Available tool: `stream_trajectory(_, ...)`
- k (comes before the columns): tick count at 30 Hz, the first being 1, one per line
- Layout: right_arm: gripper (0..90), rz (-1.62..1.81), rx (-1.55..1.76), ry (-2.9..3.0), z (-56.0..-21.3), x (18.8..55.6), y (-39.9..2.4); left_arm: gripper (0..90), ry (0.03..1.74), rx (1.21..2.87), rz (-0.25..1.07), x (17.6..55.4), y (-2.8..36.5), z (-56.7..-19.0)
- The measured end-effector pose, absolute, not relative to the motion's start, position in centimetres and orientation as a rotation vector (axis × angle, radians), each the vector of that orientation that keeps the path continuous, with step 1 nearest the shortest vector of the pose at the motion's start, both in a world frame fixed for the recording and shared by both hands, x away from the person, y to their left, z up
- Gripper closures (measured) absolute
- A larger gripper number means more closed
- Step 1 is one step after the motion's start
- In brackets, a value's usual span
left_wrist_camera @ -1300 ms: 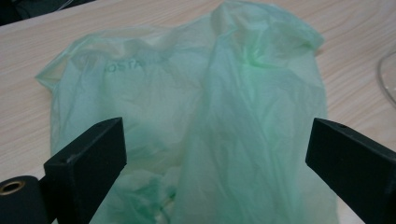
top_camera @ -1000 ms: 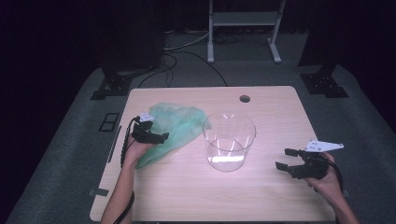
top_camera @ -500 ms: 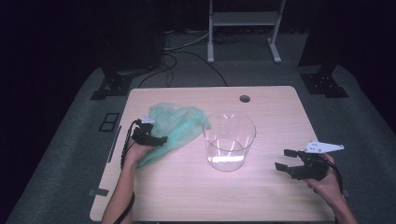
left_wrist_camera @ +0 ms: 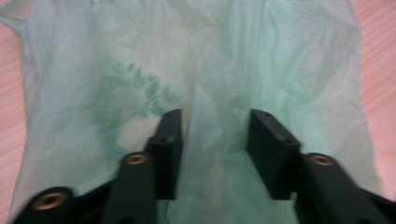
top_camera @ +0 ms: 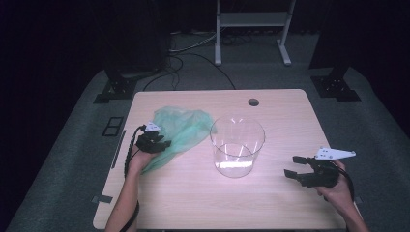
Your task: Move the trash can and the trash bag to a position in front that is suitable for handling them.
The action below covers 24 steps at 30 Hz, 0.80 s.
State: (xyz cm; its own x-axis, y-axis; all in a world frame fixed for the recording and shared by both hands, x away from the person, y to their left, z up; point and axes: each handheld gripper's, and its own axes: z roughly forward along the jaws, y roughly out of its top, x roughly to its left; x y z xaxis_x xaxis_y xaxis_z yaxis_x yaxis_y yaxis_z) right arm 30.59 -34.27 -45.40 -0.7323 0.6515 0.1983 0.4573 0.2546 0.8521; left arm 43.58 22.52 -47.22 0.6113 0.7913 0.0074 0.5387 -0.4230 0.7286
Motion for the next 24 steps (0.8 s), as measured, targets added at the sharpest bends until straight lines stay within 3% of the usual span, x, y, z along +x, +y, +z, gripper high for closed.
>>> stream_trajectory(3, 23.6, 1.484, 1.045, 2.325, -45.4, 30.5, -34.3, 78.3, 1.024, 2.136, 0.424, 43.6, 22.5, -47.2)
stream_trajectory(6, 23.6, 1.491, 1.047, 2.323, -45.4, 30.5, -34.2, 88.9, 1.009, 2.131, 0.387, 43.6, 22.5, -47.2)
stream_trajectory(13, 26.2, 1.506, 1.051, 2.323, -45.4, 30.5, -34.4, 90.0, 1.03, 2.13, 0.296, 43.7, 22.7, -47.0)
stream_trajectory(24, 26.2, 1.52, 1.066, 2.309, -45.4, 30.5, -34.8, 90.0, 0.998, 1.945, 0.203, 43.5, 23.1, -44.7)
